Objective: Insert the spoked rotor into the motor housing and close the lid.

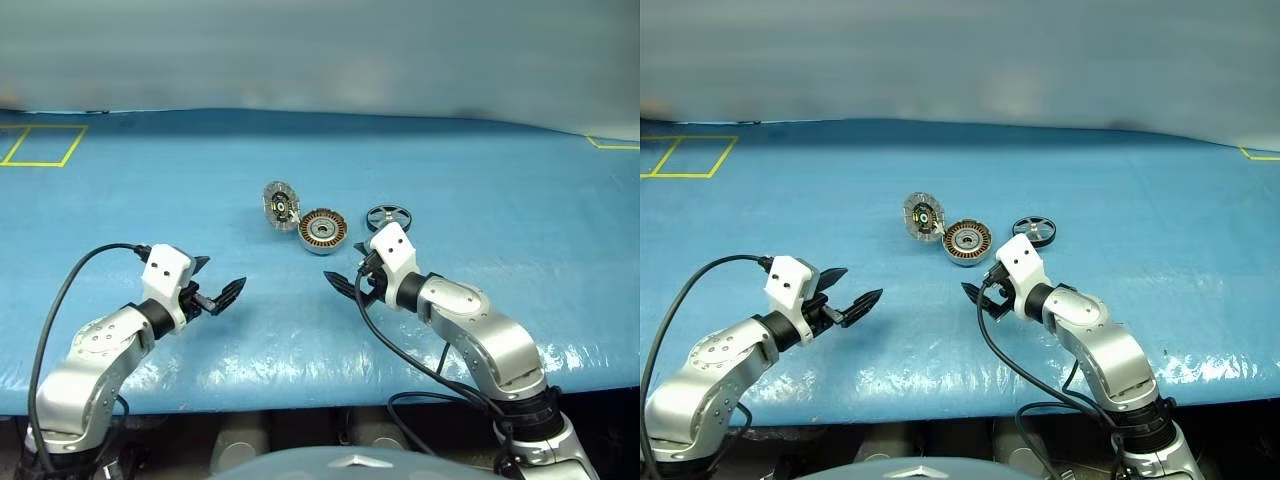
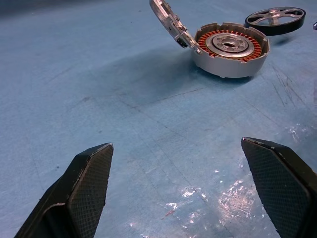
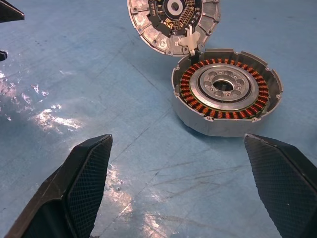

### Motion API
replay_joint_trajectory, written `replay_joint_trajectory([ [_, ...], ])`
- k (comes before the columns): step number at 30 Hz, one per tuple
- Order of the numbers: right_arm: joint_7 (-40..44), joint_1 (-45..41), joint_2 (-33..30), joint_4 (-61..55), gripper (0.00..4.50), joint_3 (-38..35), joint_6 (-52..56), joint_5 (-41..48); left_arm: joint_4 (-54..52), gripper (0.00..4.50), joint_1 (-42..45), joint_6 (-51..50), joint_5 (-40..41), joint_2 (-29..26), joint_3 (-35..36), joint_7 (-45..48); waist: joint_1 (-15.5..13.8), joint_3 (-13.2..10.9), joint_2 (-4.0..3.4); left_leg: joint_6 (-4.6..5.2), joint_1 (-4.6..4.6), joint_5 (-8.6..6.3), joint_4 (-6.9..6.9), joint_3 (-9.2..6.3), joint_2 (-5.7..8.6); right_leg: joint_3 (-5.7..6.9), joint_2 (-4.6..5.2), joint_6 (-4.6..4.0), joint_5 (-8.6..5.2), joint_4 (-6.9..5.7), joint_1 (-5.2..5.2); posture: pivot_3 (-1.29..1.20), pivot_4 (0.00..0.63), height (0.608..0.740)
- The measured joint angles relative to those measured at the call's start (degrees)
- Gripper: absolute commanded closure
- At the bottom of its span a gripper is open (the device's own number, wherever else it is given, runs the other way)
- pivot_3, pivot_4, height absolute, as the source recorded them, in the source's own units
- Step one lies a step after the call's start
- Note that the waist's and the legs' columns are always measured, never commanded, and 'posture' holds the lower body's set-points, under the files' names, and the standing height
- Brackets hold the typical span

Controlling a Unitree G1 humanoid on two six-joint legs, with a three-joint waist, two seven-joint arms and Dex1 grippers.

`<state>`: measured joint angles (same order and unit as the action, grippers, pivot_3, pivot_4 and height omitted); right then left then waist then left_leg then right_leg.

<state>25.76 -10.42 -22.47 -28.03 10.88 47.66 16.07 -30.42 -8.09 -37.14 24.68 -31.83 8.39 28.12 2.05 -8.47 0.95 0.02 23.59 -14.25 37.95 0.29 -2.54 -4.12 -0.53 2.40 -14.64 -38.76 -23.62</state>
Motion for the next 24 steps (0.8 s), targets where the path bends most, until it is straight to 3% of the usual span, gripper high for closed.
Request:
replay_joint_trajectory([
  [14,-1.17,-1.29,0.07,0.82,0.04,1.30,0.54,-1.92,0.17,0.00,0.10,0.03,0.00,-0.07,-0.69,1.91,0.06,0.00,0.00,0.00,-0.01,0.00,0.00,0.01,0.00,-0.01,0.00,0.00,-0.01,0.00,-0.01,0.00,0.150,0.740],
  [24,5.16,-22.25,-4.62,9.33,0.04,12.98,5.64,-6.54,1.00,0.00,0.75,0.08,-1.04,-0.05,-2.02,1.93,0.10,-0.01,-0.01,-0.01,0.00,0.01,0.02,0.02,0.00,0.01,-0.01,-0.16,0.10,-0.02,-0.05,0.00,0.150,0.740],
])
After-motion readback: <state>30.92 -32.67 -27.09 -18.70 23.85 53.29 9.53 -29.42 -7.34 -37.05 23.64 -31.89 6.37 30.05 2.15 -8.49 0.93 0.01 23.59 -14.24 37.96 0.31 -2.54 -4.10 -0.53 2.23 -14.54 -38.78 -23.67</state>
